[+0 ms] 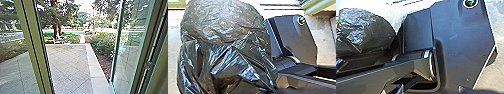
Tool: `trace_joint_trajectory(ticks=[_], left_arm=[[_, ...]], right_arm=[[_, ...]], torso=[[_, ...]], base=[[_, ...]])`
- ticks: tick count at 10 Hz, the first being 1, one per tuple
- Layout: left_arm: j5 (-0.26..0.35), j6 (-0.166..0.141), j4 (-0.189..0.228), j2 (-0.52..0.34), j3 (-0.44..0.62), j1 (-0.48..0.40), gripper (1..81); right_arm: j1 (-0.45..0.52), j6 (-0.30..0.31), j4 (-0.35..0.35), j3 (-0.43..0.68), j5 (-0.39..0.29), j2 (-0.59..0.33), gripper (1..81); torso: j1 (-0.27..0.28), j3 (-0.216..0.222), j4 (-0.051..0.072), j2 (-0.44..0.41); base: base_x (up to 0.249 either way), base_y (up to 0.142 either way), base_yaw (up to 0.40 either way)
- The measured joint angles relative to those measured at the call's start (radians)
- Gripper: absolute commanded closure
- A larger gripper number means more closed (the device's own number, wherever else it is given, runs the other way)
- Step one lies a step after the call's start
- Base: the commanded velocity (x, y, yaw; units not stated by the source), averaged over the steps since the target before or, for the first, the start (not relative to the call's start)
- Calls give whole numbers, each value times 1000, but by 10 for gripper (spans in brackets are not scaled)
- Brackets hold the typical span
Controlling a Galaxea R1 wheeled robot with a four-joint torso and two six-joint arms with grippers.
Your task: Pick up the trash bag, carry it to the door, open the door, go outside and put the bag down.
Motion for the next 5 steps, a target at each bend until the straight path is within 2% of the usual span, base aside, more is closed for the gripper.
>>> trace_joint_trajectory(ticks=[5], left_arm=[[0, 0, 0, 0, 1, 0, 811]], right_arm=[[0, -6, -4, -2, 0, 1, 10]], torso=[[0, 0, 0, 0]], base=[[0, -121, 0]])
